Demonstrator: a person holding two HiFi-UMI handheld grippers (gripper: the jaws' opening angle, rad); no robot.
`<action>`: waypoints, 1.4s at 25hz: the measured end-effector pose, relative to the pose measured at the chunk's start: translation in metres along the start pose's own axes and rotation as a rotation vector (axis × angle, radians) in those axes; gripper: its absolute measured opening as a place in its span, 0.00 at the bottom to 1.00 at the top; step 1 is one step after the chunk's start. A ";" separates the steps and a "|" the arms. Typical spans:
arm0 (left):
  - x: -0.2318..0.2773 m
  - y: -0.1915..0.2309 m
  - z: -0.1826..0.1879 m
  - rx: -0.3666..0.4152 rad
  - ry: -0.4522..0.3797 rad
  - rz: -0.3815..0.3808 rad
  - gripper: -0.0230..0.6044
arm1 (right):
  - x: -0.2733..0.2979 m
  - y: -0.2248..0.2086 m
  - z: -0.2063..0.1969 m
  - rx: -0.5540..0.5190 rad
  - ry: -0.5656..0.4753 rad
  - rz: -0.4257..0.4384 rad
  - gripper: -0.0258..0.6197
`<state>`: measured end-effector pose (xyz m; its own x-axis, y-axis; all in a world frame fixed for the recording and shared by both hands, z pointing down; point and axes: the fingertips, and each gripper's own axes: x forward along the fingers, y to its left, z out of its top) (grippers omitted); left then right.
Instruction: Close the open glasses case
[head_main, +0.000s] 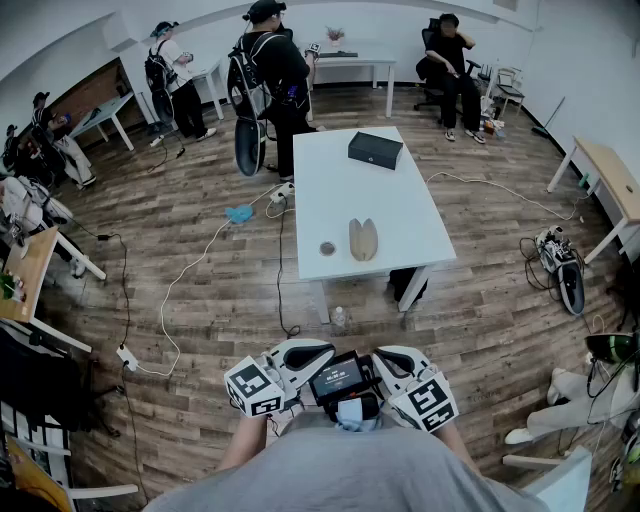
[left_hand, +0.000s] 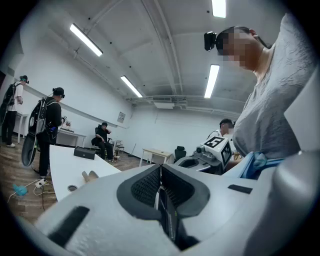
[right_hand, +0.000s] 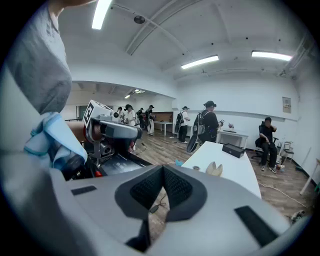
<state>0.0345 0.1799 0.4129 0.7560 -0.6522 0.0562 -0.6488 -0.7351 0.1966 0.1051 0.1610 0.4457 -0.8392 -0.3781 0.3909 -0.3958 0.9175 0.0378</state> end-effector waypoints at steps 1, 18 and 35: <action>0.000 0.000 0.000 0.000 0.002 0.000 0.07 | 0.000 0.000 0.000 0.000 0.000 0.000 0.09; 0.011 -0.002 -0.004 -0.002 0.011 -0.023 0.07 | -0.004 -0.010 -0.002 0.018 -0.027 -0.022 0.09; 0.013 -0.004 -0.005 -0.002 0.026 -0.017 0.07 | -0.005 -0.013 -0.007 0.007 -0.019 -0.032 0.09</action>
<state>0.0471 0.1750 0.4183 0.7690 -0.6345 0.0778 -0.6355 -0.7459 0.1993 0.1170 0.1517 0.4494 -0.8331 -0.4096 0.3717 -0.4250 0.9041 0.0439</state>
